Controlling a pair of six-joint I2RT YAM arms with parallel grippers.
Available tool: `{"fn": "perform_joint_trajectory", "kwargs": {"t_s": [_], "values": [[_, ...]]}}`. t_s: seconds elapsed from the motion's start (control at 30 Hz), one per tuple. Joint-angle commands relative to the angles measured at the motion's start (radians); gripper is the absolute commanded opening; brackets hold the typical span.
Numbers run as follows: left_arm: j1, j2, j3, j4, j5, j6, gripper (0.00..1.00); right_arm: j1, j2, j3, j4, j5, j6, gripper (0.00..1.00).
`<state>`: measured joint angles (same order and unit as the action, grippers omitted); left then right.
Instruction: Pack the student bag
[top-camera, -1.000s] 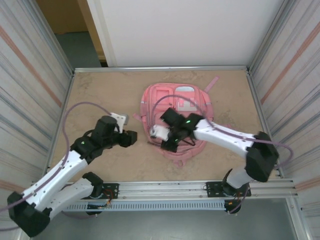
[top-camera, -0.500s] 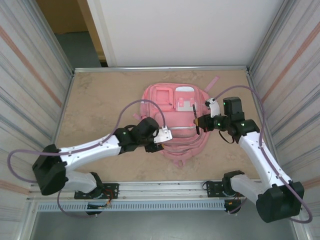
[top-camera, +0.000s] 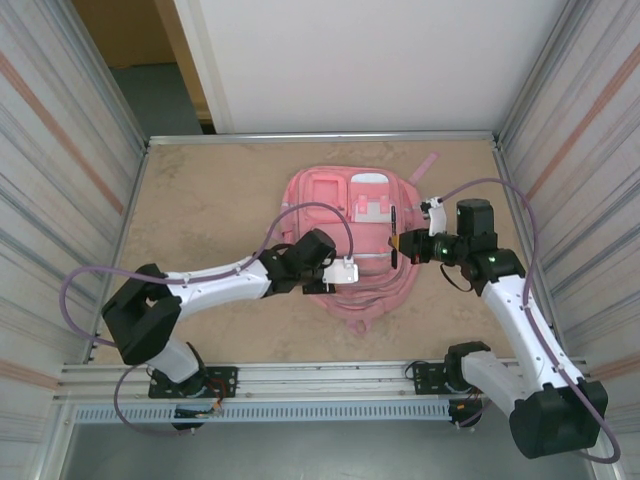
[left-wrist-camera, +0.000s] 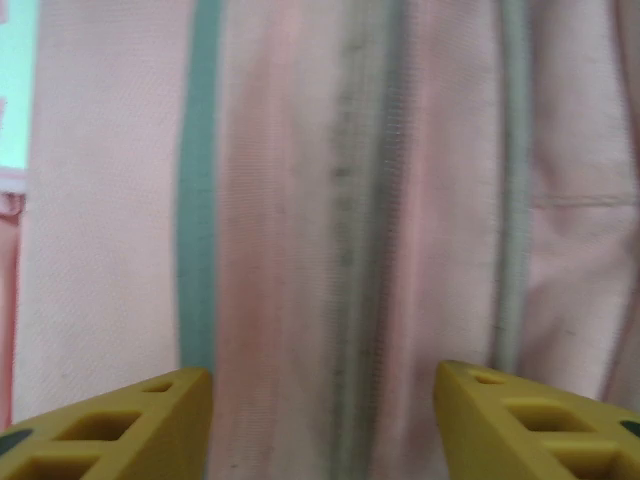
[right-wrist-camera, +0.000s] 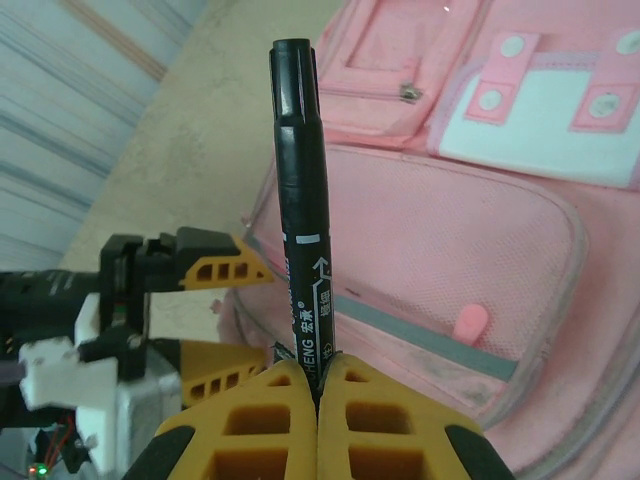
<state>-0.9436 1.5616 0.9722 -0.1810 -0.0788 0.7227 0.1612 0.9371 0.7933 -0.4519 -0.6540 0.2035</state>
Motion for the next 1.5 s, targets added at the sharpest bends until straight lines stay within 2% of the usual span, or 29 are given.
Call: {"fn": "perform_joint_trajectory", "kwargs": {"t_s": [0.0,0.07,0.2,0.33,0.43,0.47,0.53,0.6,0.63,0.67,0.73,0.83,0.9,1.0,1.1,1.17,1.23,1.27,1.33,1.47], "values": [[0.022,-0.005,0.065,0.025,0.035,0.019,0.50,-0.007,-0.022,-0.032,0.025,-0.083,0.038,0.00],[0.025,-0.008,0.075,0.023,0.046,0.018,0.42,-0.006,-0.032,-0.045,0.024,-0.095,0.050,0.00],[0.030,0.004,0.085,0.016,0.076,0.019,0.36,-0.008,-0.058,-0.065,0.025,-0.074,0.059,0.00],[0.033,0.026,0.111,-0.007,0.083,0.013,0.11,-0.008,-0.051,-0.082,0.050,-0.103,0.109,0.00],[0.043,0.041,0.119,0.010,0.052,-0.017,0.08,-0.002,-0.048,-0.107,0.075,-0.133,0.188,0.00],[0.052,0.041,0.116,0.029,0.070,-0.037,0.09,-0.001,-0.047,-0.115,0.079,-0.144,0.222,0.00],[0.087,0.027,0.096,0.090,0.180,-0.109,0.17,-0.001,-0.050,-0.132,0.090,-0.186,0.267,0.00],[0.136,0.018,0.074,0.162,0.298,-0.183,0.45,0.005,-0.056,-0.145,0.090,-0.210,0.268,0.00],[0.155,0.022,0.070,0.186,0.319,-0.217,0.56,0.008,-0.063,-0.145,0.076,-0.208,0.243,0.00],[0.168,0.032,0.075,0.191,0.316,-0.241,0.61,0.010,-0.069,-0.138,0.051,-0.191,0.208,0.00],[0.194,0.059,0.093,0.166,0.354,-0.255,0.63,0.014,-0.079,-0.119,0.009,-0.140,0.160,0.00],[0.211,0.100,0.109,0.148,0.404,-0.240,0.64,0.023,-0.090,-0.115,0.039,-0.098,0.152,0.00],[0.209,0.131,0.112,0.152,0.384,-0.229,0.64,0.030,-0.081,-0.113,0.072,-0.075,0.160,0.00],[0.204,0.177,0.134,0.148,0.294,-0.230,0.62,0.043,-0.056,-0.082,0.067,-0.068,0.151,0.00],[0.194,0.199,0.138,0.149,0.284,-0.201,0.54,0.066,-0.047,-0.049,0.026,-0.014,0.105,0.00],[0.186,0.175,0.099,0.195,0.309,-0.187,0.31,0.096,-0.036,-0.027,0.007,0.050,0.074,0.00],[0.191,0.133,0.056,0.268,0.361,-0.206,0.14,0.150,-0.023,0.004,-0.014,0.121,0.002,0.00],[0.196,0.115,0.050,0.283,0.390,-0.212,0.10,0.187,-0.018,0.011,-0.019,0.170,-0.042,0.00],[0.200,0.089,0.067,0.263,0.399,-0.216,0.08,0.241,0.000,0.024,-0.014,0.252,-0.101,0.00],[0.212,0.117,0.163,0.131,0.372,-0.194,0.00,0.250,0.103,0.062,-0.017,0.316,-0.098,0.00]]}}
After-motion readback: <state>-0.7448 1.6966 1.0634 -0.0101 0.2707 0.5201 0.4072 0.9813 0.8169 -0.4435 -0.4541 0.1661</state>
